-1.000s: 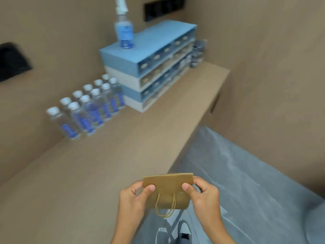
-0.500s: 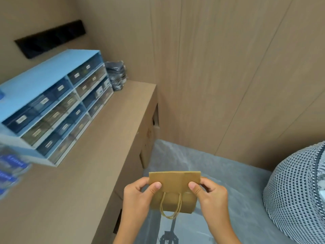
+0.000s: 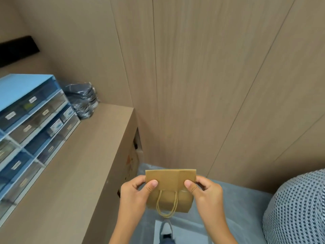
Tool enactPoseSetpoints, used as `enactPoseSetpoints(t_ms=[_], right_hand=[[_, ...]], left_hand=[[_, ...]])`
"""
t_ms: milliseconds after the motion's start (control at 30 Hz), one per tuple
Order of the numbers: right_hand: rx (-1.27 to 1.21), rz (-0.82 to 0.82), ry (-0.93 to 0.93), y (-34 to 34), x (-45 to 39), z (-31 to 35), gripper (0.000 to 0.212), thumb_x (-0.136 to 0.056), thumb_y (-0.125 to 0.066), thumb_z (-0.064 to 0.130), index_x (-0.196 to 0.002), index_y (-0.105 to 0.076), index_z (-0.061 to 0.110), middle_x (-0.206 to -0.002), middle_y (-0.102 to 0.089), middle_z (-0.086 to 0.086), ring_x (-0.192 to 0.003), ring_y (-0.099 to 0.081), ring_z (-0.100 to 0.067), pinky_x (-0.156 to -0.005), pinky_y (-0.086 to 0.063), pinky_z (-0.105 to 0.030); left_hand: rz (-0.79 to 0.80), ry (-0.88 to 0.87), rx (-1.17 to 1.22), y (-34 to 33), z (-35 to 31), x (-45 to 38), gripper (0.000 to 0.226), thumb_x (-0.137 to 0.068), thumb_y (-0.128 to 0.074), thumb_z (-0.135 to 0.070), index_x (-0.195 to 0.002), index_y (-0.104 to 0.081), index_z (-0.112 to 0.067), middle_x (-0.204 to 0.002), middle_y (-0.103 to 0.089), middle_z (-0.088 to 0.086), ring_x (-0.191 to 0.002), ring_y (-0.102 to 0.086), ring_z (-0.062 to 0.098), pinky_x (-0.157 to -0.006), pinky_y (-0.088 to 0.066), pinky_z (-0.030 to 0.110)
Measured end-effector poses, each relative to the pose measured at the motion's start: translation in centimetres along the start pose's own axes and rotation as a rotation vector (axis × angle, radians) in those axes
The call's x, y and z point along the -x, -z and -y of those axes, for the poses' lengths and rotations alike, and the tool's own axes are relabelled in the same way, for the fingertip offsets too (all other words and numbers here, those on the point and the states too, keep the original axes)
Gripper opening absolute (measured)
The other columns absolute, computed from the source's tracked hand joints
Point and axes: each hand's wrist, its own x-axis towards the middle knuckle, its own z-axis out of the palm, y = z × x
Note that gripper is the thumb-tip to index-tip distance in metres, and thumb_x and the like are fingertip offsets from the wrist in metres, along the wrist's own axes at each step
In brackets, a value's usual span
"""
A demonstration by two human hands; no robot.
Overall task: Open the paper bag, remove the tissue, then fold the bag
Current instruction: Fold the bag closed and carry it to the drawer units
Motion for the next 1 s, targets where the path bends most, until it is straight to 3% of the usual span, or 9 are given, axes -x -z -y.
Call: enactPoseSetpoints(t_ms=[167, 300, 467, 633, 800, 900, 1000], right_hand=[[0.011, 0.002, -0.011, -2.7, -10.7, 0.4, 0.018, -0.082, -0.071, 0.008, -0.076, -0.077, 0.024, -0.072, -0.077, 0.007, -0.066, -0.068, -0.004, -0.063, -0.051, -0.018], [-0.01, 0.045, 0.011, -5.2, -18.5, 1.2, 0.025, -0.082, -0.07, 0.002, -0.069, -0.074, 0.023, -0.06, -0.071, 0.011, -0.055, -0.059, 0.003, -0.055, -0.044, -0.008], [0.015, 0.156, 0.036, -9.9, -27.7, 1.6, 0.029, -0.079, -0.071, -0.002, -0.064, -0.072, 0.022, -0.059, -0.071, 0.01, -0.054, -0.059, 0.003, -0.055, -0.045, -0.011], [0.045, 0.395, 0.045, -16.8, -36.4, 1.3, 0.018, -0.078, -0.073, 0.0, -0.076, -0.077, 0.017, -0.075, -0.078, 0.001, -0.068, -0.07, -0.008, -0.065, -0.054, -0.024], [0.065, 0.701, 0.067, -26.2, -43.6, 0.6, 0.018, -0.078, -0.073, 0.002, -0.08, -0.078, 0.019, -0.077, -0.079, -0.001, -0.073, -0.072, -0.017, -0.069, -0.057, -0.034], [0.054, 0.886, 0.044, -32.2, -45.6, 0.4, 0.021, -0.078, -0.073, 0.001, -0.08, -0.079, 0.021, -0.078, -0.079, -0.001, -0.073, -0.073, -0.016, -0.069, -0.058, -0.031], [0.046, 1.078, 0.001, -37.9, -45.8, -0.1, 0.024, -0.08, -0.071, -0.001, -0.078, -0.079, 0.022, -0.076, -0.079, 0.0, -0.067, -0.07, -0.009, -0.063, -0.055, -0.018]], left_hand=[[0.001, 0.013, -0.007, -1.0, 0.2, -11.2, 0.026, -0.084, -0.075, -0.009, -0.08, -0.082, -0.034, -0.076, -0.081, -0.007, -0.069, -0.074, 0.003, -0.059, -0.055, 0.015], [-0.015, 0.034, -0.004, -1.2, -0.3, -18.8, 0.025, -0.084, -0.075, -0.007, -0.077, -0.081, -0.03, -0.074, -0.08, -0.005, -0.066, -0.072, 0.001, -0.059, -0.053, 0.014], [-0.135, 0.085, 0.008, -0.2, 0.4, -26.1, 0.023, -0.084, -0.075, -0.009, -0.075, -0.08, -0.03, -0.072, -0.08, -0.005, -0.065, -0.07, 0.0, -0.059, -0.052, 0.015], [-0.374, 0.149, 0.044, 2.6, 2.6, -32.2, 0.027, -0.082, -0.076, 0.001, -0.067, -0.08, -0.02, -0.068, -0.08, -0.003, -0.059, -0.069, 0.0, -0.056, -0.052, 0.015], [-0.643, 0.218, 0.035, 6.4, 4.4, -36.5, 0.031, -0.085, -0.069, 0.01, -0.067, -0.076, -0.014, -0.059, -0.076, -0.01, -0.053, -0.062, -0.007, -0.053, -0.047, 0.01], [-0.802, 0.287, 0.008, 8.9, 4.8, -37.5, 0.029, -0.085, -0.068, 0.011, -0.07, -0.076, -0.012, -0.057, -0.074, -0.013, -0.053, -0.06, -0.009, -0.054, -0.046, 0.01], [-0.965, 0.36, -0.075, 11.3, 5.5, -37.0, 0.018, -0.085, -0.071, 0.005, -0.075, -0.079, -0.007, -0.059, -0.074, -0.011, -0.057, -0.062, -0.004, -0.058, -0.048, 0.017]])
